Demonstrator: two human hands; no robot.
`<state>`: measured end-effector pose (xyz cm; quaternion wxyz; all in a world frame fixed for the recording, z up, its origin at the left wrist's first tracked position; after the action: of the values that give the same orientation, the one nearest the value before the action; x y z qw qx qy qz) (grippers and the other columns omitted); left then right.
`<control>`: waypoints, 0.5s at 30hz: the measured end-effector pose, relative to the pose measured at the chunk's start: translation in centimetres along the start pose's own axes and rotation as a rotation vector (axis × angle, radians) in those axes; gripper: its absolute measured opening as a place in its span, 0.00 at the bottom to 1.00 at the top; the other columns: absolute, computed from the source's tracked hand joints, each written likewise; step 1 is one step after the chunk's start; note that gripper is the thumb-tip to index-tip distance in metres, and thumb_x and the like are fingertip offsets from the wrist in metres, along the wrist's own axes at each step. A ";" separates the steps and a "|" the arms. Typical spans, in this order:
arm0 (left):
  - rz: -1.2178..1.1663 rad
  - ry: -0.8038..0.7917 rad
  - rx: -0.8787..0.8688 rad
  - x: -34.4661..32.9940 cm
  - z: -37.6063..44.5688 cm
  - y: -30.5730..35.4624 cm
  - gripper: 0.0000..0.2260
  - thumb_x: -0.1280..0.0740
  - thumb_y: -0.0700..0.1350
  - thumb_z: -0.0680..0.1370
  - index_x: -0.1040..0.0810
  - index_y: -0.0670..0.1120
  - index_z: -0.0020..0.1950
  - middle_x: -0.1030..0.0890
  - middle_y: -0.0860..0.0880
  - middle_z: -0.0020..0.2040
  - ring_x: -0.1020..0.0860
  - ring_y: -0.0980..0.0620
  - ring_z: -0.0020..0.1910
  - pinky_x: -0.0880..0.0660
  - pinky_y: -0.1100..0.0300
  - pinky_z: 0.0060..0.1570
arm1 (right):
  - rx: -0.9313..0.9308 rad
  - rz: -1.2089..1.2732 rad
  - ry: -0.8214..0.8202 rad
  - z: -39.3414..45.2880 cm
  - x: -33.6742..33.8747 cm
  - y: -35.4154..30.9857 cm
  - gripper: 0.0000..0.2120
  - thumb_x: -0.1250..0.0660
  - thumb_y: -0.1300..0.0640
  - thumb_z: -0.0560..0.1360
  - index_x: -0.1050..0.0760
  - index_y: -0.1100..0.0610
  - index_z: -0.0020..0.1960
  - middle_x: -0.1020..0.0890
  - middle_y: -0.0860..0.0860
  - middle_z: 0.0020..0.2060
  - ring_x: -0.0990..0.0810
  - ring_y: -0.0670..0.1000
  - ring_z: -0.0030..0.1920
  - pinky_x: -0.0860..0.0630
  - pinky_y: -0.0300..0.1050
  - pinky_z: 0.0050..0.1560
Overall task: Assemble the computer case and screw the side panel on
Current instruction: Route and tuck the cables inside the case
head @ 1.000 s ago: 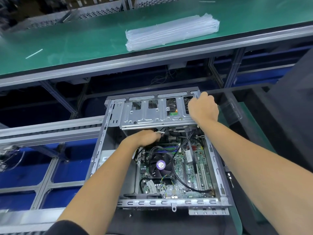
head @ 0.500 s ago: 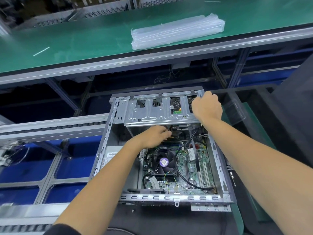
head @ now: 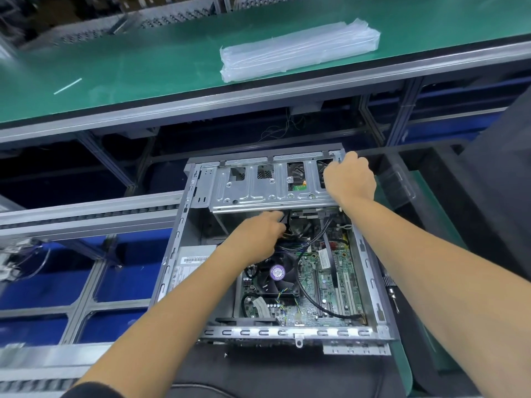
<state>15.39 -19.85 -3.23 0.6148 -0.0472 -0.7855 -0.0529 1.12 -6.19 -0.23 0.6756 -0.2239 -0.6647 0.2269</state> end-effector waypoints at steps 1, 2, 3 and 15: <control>-0.004 -0.012 -0.059 -0.1 0.2 0.4 0.14 0.40 0.32 0.72 0.26 0.41 0.55 0.28 0.45 0.54 0.26 0.43 0.50 0.29 0.52 0.40 | 0.000 -0.001 0.000 0.0 0.0 0.0 0.18 0.47 0.54 0.82 0.33 0.64 0.66 0.28 0.62 0.64 0.26 0.63 0.60 0.37 0.49 0.49; -0.025 -0.025 -0.100 -0.1 0.4 0.7 0.16 0.40 0.31 0.71 0.27 0.40 0.57 0.27 0.45 0.56 0.25 0.42 0.52 0.27 0.52 0.43 | -0.001 -0.003 -0.001 0.0 0.0 0.0 0.18 0.47 0.54 0.82 0.33 0.64 0.66 0.28 0.62 0.64 0.26 0.63 0.60 0.37 0.49 0.49; -0.050 -0.034 -0.124 -0.1 0.6 0.9 0.20 0.40 0.31 0.71 0.30 0.41 0.62 0.26 0.44 0.57 0.25 0.42 0.52 0.27 0.51 0.46 | -0.002 -0.007 -0.002 0.0 0.0 0.0 0.18 0.47 0.54 0.82 0.33 0.64 0.66 0.28 0.62 0.64 0.26 0.63 0.60 0.37 0.49 0.49; -0.043 -0.153 0.099 -2.1 4.1 -2.1 0.05 0.42 0.39 0.77 0.29 0.46 0.50 0.21 0.46 0.49 0.25 0.45 0.43 0.30 0.54 0.38 | -0.006 -0.023 0.003 0.0 0.0 0.0 0.18 0.47 0.53 0.82 0.33 0.63 0.65 0.28 0.62 0.64 0.26 0.63 0.59 0.37 0.49 0.48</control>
<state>11.66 -21.35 -6.32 0.5535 -0.0038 -0.8325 -0.0232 1.12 -6.21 -0.20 0.6786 -0.2186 -0.6668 0.2169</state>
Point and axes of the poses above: each hand's wrist, its own z-axis towards the middle knuckle, its own x-axis out of the back of the hand, y = z × x, the point moved 6 cm from there along z, towards the middle knuckle
